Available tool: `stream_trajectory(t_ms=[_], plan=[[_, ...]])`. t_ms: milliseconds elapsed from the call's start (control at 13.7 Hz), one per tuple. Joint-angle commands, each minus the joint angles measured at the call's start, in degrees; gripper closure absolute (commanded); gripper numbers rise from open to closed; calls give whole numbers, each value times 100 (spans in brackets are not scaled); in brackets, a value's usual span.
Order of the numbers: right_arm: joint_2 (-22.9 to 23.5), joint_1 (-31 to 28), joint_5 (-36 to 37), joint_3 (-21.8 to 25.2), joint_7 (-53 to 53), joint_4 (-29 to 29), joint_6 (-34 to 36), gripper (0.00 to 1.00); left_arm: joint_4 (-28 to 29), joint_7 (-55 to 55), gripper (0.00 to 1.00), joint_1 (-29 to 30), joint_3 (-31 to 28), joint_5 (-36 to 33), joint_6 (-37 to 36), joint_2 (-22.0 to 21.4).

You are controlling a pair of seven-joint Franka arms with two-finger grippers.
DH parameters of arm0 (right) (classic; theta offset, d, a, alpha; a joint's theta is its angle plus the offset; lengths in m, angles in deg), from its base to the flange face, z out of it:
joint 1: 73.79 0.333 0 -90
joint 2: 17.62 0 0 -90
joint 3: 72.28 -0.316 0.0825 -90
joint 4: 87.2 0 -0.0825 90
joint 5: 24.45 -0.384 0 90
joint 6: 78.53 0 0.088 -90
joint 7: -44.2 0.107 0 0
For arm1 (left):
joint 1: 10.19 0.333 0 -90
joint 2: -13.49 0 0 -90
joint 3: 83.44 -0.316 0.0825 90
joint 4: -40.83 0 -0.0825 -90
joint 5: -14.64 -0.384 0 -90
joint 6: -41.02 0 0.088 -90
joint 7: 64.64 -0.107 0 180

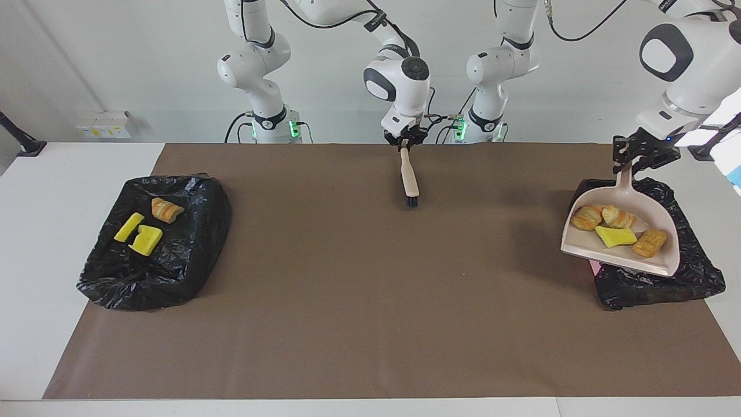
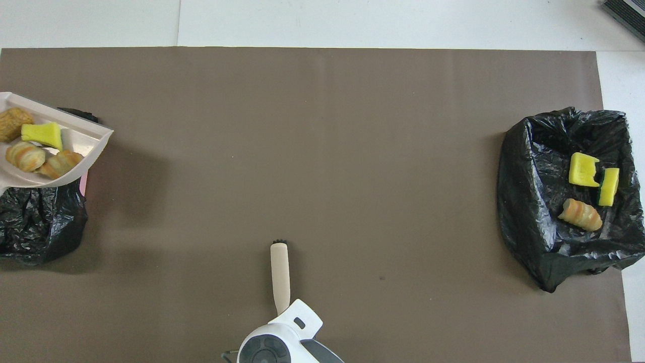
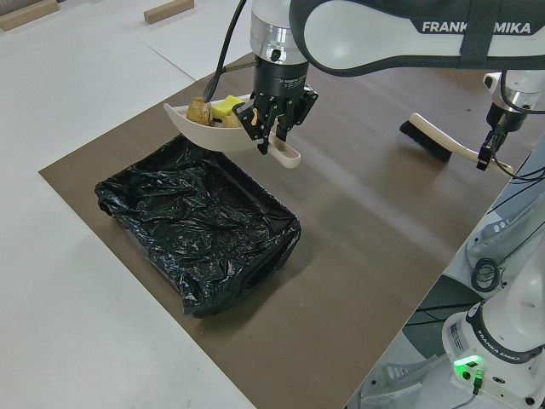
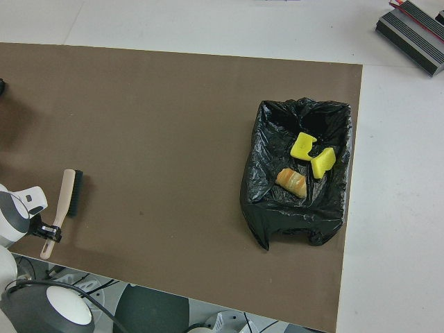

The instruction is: Sweep and dump trash in bin

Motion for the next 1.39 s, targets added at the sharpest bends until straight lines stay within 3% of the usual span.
stream_trajectory(t_ms=[0,219,511,730,1095,1314], plan=[[52,-105,14,15,100,366,287,0,-66,-700,100,662,-2,-344,531,106],[35,-368,145,50,39,832,736,0,-93,-1808,100,1288,-2,-897,1093,317],[0,-1202,216,42,-373,1623,1579,0,-172,-1978,100,1140,15,-2829,1227,440],[0,-1940,234,59,-1330,2141,2177,0,-268,-2572,100,1042,6,-3533,1148,467],[0,-2750,839,59,-2483,2652,2854,0,-462,-3969,100,1034,24,-4344,1139,528],[-18,-3503,981,77,-2975,2819,3127,0,-935,-4298,100,728,50,-4467,868,704]])
